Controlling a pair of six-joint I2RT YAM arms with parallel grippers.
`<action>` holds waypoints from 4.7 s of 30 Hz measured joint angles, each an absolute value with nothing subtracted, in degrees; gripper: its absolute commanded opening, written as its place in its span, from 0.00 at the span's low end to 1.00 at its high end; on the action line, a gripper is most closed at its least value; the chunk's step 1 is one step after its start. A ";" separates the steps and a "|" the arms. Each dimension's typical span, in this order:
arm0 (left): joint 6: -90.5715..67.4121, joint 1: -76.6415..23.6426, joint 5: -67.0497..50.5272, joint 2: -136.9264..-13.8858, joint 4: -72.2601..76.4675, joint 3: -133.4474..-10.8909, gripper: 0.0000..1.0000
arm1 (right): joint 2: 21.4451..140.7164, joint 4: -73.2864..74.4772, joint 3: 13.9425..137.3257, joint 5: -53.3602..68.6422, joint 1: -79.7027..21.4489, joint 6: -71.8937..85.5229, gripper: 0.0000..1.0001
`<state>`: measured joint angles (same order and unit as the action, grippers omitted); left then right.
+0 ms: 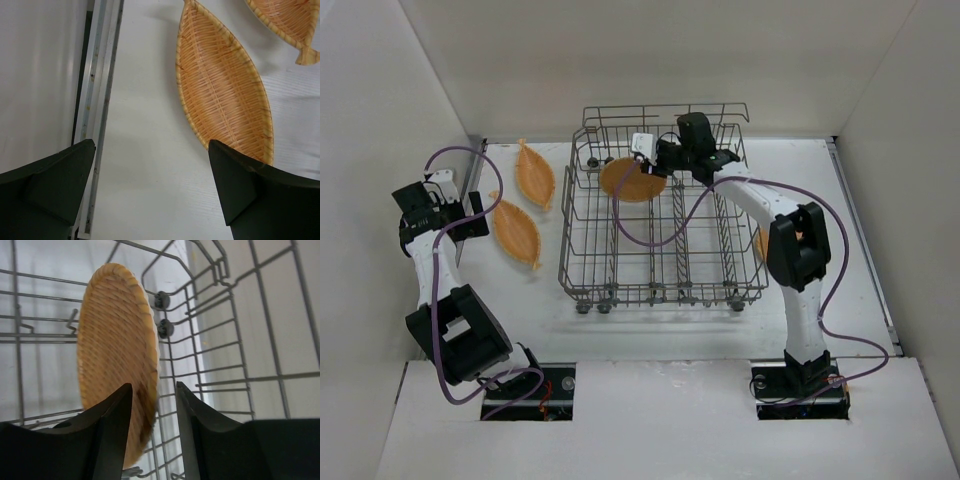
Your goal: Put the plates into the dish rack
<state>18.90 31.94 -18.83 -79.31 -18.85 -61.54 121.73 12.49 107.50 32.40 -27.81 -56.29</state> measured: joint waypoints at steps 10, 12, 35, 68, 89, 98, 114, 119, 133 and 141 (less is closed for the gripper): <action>18.90 31.16 -19.53 -79.26 -18.28 -61.36 1.00 | 118.93 6.20 103.94 27.44 -26.26 -51.59 0.94; 18.90 30.81 -19.57 -79.09 -18.11 -61.06 1.00 | 116.31 4.80 101.30 26.72 -26.11 -50.72 0.96; 18.96 26.02 -19.44 -76.01 -17.78 -57.32 1.00 | 70.28 23.75 69.65 27.73 14.48 -13.15 0.79; 11.31 30.04 -23.07 -85.67 -6.15 -53.78 1.00 | 91.98 41.63 63.96 27.66 33.58 -1.30 0.67; 7.64 32.38 -25.96 -86.46 -0.27 -53.58 1.00 | 105.21 42.28 71.94 19.92 30.65 -2.57 0.54; 6.94 32.75 -25.96 -86.46 0.84 -52.95 1.00 | 111.09 44.97 77.08 21.34 29.06 -2.55 0.12; 6.09 32.91 -25.67 -86.46 1.78 -52.84 1.00 | 104.12 45.58 75.13 24.40 30.04 -2.07 0.00; 6.07 32.91 -25.61 -86.46 1.78 -52.84 1.00 | 94.91 44.27 75.13 27.22 32.58 -1.41 0.00; 6.07 32.88 -25.39 -86.46 1.80 -52.84 1.00 | 85.10 43.33 76.38 29.71 32.05 -0.56 0.00; 6.04 32.88 -25.36 -86.46 1.80 -52.84 1.00 | 69.49 39.18 82.91 26.65 22.85 -0.08 0.00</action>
